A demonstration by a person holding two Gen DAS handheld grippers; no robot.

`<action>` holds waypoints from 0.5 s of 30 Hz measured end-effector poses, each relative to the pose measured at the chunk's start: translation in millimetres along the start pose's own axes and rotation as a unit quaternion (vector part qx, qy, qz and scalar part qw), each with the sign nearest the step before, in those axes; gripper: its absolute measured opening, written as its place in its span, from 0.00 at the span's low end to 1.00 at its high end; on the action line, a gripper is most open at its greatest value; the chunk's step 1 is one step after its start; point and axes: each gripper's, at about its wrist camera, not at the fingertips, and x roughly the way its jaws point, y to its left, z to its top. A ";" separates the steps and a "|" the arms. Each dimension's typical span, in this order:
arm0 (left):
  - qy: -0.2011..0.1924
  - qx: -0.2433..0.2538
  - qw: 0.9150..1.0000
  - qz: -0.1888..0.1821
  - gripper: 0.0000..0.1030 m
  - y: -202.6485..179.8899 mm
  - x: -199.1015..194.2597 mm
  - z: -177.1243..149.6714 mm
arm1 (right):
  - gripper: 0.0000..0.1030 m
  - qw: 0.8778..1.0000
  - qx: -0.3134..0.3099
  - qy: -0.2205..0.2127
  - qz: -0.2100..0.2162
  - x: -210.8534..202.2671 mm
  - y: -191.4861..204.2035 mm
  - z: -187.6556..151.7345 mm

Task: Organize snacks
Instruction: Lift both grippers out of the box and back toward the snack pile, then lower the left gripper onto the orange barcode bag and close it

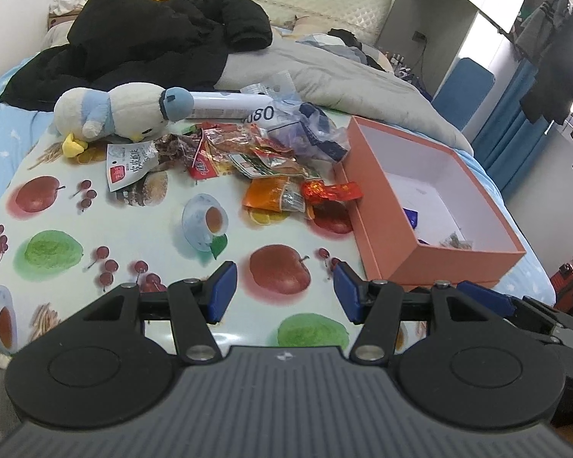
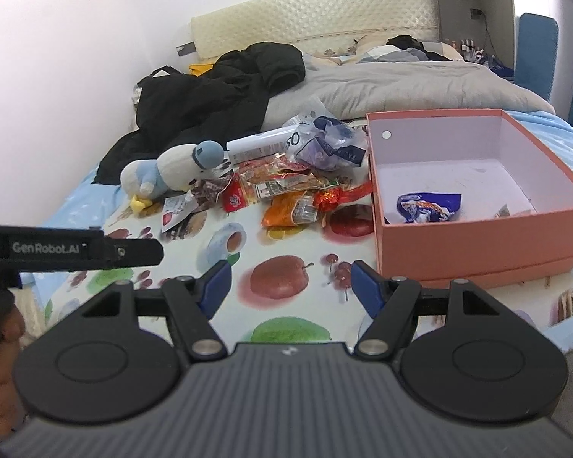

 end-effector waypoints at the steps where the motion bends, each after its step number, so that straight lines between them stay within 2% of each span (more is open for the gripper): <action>1: 0.000 0.000 1.000 0.002 0.60 2.2 4.3 2.2 | 0.69 1.000 -0.002 0.001 0.001 3.7 1.0 0.9; 9: 0.011 -0.021 0.999 0.021 0.60 26.3 50.6 15.3 | 0.69 1.000 -0.017 0.006 0.018 40.3 9.8 8.3; 15: 0.025 -0.055 0.998 0.007 0.60 50.2 99.9 25.3 | 0.69 0.999 -0.026 0.019 0.022 84.8 11.1 13.8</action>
